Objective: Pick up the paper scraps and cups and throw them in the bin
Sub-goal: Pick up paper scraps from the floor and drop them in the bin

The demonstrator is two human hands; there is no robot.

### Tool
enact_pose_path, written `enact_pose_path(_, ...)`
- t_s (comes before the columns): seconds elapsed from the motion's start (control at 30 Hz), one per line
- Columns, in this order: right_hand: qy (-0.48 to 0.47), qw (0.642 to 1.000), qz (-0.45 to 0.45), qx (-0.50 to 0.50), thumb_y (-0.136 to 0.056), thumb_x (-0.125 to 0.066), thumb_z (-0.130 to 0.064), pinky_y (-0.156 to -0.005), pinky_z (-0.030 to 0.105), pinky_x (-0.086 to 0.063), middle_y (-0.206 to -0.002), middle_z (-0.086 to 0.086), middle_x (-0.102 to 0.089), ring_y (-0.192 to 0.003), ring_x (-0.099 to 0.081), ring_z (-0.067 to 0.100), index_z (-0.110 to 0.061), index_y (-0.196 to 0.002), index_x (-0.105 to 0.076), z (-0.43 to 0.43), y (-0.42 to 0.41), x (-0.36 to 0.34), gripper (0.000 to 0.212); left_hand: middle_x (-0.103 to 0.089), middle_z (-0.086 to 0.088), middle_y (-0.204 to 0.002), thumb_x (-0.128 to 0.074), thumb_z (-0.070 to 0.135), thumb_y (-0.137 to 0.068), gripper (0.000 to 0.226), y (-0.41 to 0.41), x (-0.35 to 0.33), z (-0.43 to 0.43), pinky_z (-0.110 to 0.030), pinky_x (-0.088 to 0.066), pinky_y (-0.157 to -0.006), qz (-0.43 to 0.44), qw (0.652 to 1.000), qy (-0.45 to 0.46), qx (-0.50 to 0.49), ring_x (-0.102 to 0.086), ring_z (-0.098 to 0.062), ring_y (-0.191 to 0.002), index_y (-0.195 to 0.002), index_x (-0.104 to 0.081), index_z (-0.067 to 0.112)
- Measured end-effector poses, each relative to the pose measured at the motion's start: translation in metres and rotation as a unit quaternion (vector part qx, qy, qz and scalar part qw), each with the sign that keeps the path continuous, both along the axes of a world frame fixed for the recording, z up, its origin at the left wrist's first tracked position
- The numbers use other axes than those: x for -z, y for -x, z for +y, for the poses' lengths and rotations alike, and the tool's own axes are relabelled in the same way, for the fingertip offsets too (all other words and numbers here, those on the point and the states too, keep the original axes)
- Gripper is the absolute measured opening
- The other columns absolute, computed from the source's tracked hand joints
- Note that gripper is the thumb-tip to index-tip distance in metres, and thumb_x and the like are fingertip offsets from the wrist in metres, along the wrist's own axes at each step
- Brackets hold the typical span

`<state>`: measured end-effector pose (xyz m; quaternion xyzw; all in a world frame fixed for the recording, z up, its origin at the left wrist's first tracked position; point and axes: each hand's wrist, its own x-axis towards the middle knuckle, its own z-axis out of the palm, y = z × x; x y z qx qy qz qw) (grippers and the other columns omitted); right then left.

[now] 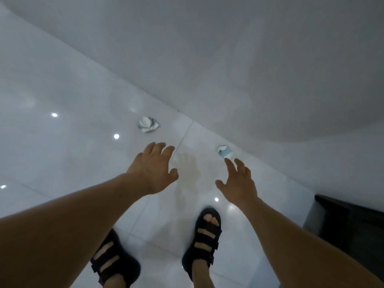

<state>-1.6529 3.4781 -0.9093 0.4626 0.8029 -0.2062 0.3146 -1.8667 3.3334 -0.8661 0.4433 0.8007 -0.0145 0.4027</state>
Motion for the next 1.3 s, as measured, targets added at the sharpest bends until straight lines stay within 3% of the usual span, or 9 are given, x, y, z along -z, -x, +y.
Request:
enact_pose_path(0.27,-0.063,0.996,0.045,-0.032,-0.090,-0.060,-0.040,-0.107,0.047,-0.035,-0.160,0.002,-0.004,-0.142,-0.019,0.033,-0.035,-0.152,-0.012,0.069,-0.006,0.193,0.080,-0.023,-0.004,-0.155,-0.050,0.049,-0.089,0.073,-0.043,0.190,0.006,-0.044,-0.027,-0.112,-0.044,0.996,-0.044,-0.071,-0.018,-0.026,-0.142,-0.150,-0.020,0.021)
enact_pose_path(0.37,-0.095,0.993,0.054,-0.035,-0.093,-0.056,-0.034,-0.096,0.042,-0.041,-0.153,0.007,-0.021,-0.131,-0.031,0.037,-0.034,-0.149,-0.023,0.079,-0.011,0.223,0.065,-0.025,-0.004,-0.154,-0.050,0.048,-0.090,0.071,-0.066,0.216,-0.003,-0.041,-0.028,-0.111,-0.071,0.991,-0.058,-0.095,-0.021,-0.025,-0.141,-0.150,-0.021,0.021)
enact_pose_path(0.5,-0.083,0.985,0.149,0.009,-0.089,-0.063,-0.027,-0.090,0.036,-0.044,-0.133,0.011,-0.042,-0.114,-0.047,0.037,-0.024,-0.133,-0.052,0.034,-0.022,0.221,0.046,-0.028,-0.004,-0.153,-0.049,0.047,-0.091,0.069,-0.081,0.213,-0.025,-0.039,-0.031,-0.109,-0.097,0.985,-0.049,-0.136,-0.030,-0.025,-0.137,-0.149,-0.023,0.022)
enact_pose_path(0.67,0.103,0.943,0.313,0.037,-0.081,-0.076,-0.028,-0.092,0.029,-0.047,-0.129,0.002,-0.050,-0.112,-0.053,0.018,-0.020,-0.142,-0.042,-0.066,0.023,0.168,0.070,-0.048,0.002,-0.137,-0.054,0.054,-0.088,0.065,-0.062,0.173,-0.038,-0.026,-0.039,-0.090,-0.255,0.909,-0.011,-0.331,-0.051,-0.018,-0.116,-0.144,-0.034,0.028)
enact_pose_path(0.8,0.170,0.894,0.414,-0.030,-0.072,-0.081,-0.022,-0.086,0.033,-0.054,-0.129,0.004,-0.052,-0.110,-0.057,0.016,-0.014,-0.144,-0.039,-0.117,0.080,0.128,0.084,-0.065,0.011,-0.102,-0.060,0.034,-0.089,0.015,-0.023,0.142,-0.064,-0.025,-0.050,-0.076,-0.287,0.872,-0.050,-0.394,-0.063,-0.009,-0.092,-0.103,-0.057,0.038)
enact_pose_path(0.93,0.227,0.903,0.354,-0.086,-0.071,-0.084,-0.037,-0.098,0.035,-0.049,-0.148,-0.007,-0.029,-0.126,-0.044,0.010,-0.026,-0.148,-0.029,-0.129,0.128,0.122,0.095,-0.067,0.003,-0.092,-0.056,0.026,-0.093,0.017,0.019,0.132,-0.108,-0.030,-0.054,-0.071,-0.242,0.854,-0.053,-0.458,-0.066,-0.018,-0.082,-0.109,-0.060,0.025)
enact_pose_path(1.07,0.075,0.927,0.252,-0.268,-0.077,-0.076,-0.042,-0.112,0.045,-0.032,-0.161,0.001,-0.010,-0.144,-0.017,0.024,-0.029,-0.153,-0.019,-0.088,0.183,0.161,0.096,-0.062,-0.003,-0.099,-0.055,0.015,-0.091,0.031,0.052,0.155,-0.163,-0.033,-0.049,-0.080,-0.132,0.872,-0.042,-0.469,-0.062,-0.028,-0.093,-0.122,-0.056,0.020)
enact_pose_path(1.13,-0.005,0.934,0.247,-0.257,-0.079,-0.075,-0.040,-0.112,0.049,-0.030,-0.162,0.006,-0.006,-0.146,-0.011,0.029,-0.031,-0.154,-0.018,-0.063,0.220,0.183,0.094,-0.062,-0.005,-0.097,-0.055,0.013,-0.089,0.034,0.060,0.176,-0.190,-0.032,-0.048,-0.075,-0.105,0.867,-0.030,-0.487,-0.061,-0.028,-0.090,-0.122,-0.056,0.020)
enact_pose_path(1.3,-0.010,0.952,0.187,-0.242,-0.084,-0.071,-0.042,-0.114,0.047,-0.025,-0.160,0.009,-0.010,-0.144,-0.014,0.036,-0.037,-0.151,-0.026,-0.050,0.267,0.231,0.081,-0.062,-0.004,-0.100,-0.054,0.008,-0.086,0.042,0.053,0.216,-0.230,-0.032,-0.050,-0.077,-0.094,0.855,-0.022,-0.510,-0.062,-0.027,-0.091,-0.127,-0.054,0.021)
